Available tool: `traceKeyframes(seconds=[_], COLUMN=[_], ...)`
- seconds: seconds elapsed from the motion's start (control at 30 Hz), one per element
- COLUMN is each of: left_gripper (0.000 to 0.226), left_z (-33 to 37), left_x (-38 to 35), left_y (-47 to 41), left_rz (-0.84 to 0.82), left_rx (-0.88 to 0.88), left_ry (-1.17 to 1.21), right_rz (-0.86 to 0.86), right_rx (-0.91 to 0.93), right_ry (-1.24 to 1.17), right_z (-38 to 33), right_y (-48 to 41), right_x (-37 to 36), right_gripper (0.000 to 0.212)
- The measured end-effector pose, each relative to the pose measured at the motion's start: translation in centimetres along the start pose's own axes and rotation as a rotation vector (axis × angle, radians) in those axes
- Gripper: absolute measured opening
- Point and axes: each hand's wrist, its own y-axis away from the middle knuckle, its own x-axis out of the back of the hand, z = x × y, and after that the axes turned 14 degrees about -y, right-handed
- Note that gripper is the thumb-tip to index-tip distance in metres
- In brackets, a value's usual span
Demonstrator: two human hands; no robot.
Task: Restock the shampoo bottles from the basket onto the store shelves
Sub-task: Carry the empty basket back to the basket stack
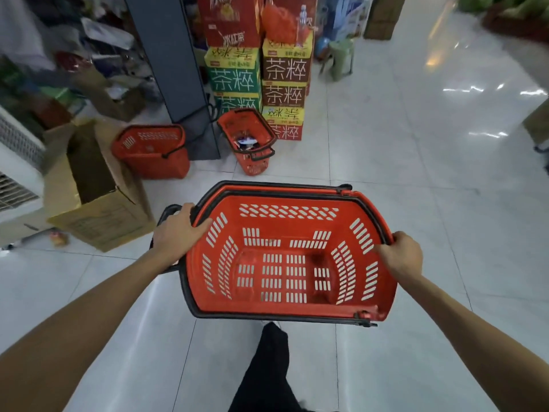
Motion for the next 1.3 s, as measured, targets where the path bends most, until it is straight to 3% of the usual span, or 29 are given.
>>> traceKeyframes(seconds=[0.47,0.8,0.97,1.2,1.3], left_gripper=[0.061,0.066,0.074,0.096,0.098], left_z=[6.6,15.2,21.1,26.1,26.6], left_x=[1.3,-4.6,-11.7,-10.8,-8.7], left_y=[-33.2,-50.6,-60.7,-61.0,-64.2], left_rz=[-0.058,-0.150,-0.312,-0.372,-0.324], left_rx=[0.041,0.105,0.117,0.054,0.031], left_ry=[0.069,0.019,0.063,0.231,0.224], right_rz=[0.011,-0.087,-0.113,-0.032,0.015], right_rx=[-0.029,-0.114,-0.302,-0.346,-0.308], right_ry=[0.035,0.063,0.147,0.216,0.182], right_z=[-16.7,-19.6,-18.1,-17.1,-19.5], right_y=[-27.9,-48.6,-60.4,-60.3,-62.4], right_x=[-9.1,-15.3,-19.7,-14.4,-14.5], right_gripper=[0.035,0.040,0.040,0.043,0.041])
